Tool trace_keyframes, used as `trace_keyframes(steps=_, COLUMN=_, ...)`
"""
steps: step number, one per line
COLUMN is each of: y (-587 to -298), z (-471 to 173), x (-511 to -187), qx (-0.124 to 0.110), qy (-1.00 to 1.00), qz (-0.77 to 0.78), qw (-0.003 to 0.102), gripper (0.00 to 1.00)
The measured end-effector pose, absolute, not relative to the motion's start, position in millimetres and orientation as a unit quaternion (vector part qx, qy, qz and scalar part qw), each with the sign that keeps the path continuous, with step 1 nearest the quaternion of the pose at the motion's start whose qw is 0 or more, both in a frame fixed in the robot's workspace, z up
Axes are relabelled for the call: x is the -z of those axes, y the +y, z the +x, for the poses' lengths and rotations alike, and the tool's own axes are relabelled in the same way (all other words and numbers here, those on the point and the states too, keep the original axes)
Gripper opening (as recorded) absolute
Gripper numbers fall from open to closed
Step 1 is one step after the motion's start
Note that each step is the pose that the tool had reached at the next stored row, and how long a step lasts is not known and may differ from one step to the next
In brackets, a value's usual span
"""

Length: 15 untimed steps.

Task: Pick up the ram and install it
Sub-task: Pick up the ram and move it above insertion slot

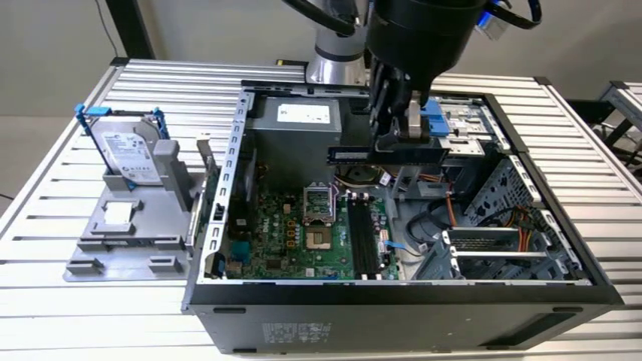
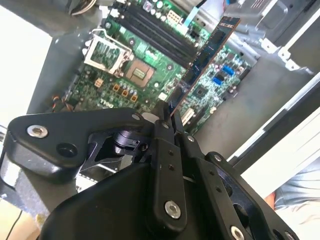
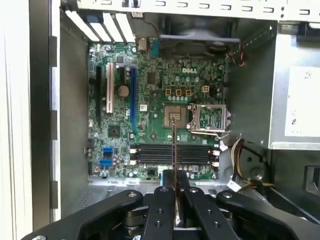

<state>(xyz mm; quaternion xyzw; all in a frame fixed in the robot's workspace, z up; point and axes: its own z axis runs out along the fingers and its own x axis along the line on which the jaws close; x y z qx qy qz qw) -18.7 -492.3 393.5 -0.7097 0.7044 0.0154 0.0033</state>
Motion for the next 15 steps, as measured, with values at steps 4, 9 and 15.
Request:
trace_keyframes(steps=4, y=-492, z=-5, x=-393, qx=-0.015, qy=0.704, qz=-0.710, qw=0.003, gripper=0.00)
trace_keyframes(steps=9, y=-491, z=11, x=-393, qx=-0.015, qy=0.704, qz=-0.710, qw=0.003, gripper=0.00)
trace_keyframes(steps=15, y=-491, z=32, x=-393, qx=-0.015, qy=0.704, qz=-0.710, qw=0.003, gripper=0.00)
